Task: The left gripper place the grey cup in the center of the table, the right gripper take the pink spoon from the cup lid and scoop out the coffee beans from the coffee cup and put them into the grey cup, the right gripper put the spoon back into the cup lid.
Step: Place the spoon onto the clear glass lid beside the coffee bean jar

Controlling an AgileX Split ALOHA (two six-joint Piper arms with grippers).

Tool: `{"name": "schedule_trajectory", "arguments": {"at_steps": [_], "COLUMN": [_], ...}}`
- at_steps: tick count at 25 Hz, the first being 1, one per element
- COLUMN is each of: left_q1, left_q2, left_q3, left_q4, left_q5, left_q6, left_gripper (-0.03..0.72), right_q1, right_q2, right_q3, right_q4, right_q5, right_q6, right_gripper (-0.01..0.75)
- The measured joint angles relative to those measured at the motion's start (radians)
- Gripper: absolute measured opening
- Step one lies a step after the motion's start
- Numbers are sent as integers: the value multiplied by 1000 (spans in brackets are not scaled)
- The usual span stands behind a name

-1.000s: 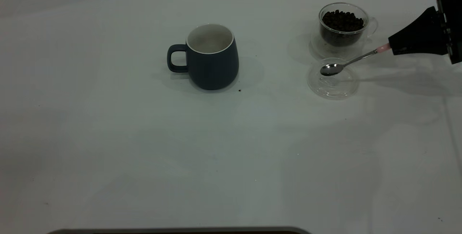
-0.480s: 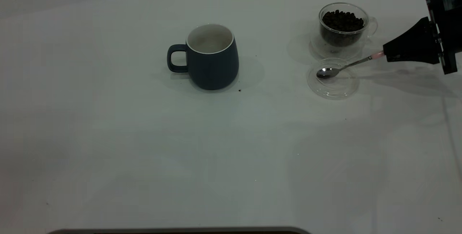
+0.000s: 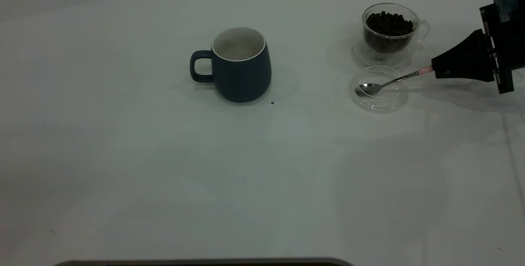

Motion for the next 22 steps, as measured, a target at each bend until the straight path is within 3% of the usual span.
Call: {"name": "schedule_trajectory", "arguments": {"at_steps": [5,12,22], "left_q1": [0,0,0], "left_q2": [0,0,0], "left_q3": [0,0,0], "left_q4": [0,0,0], "left_q5": [0,0,0], "left_q6": [0,0,1], "left_gripper": [567,567,567], "right_q1": [0,0,0], "right_q2": [0,0,0], "right_q3": [-1,-1,-1], "right_q4": [-12,-51,-43], "right_q5": [-12,-49,-99], "right_q6": [-10,-22,-53], "right_gripper": [158,317,436]}}
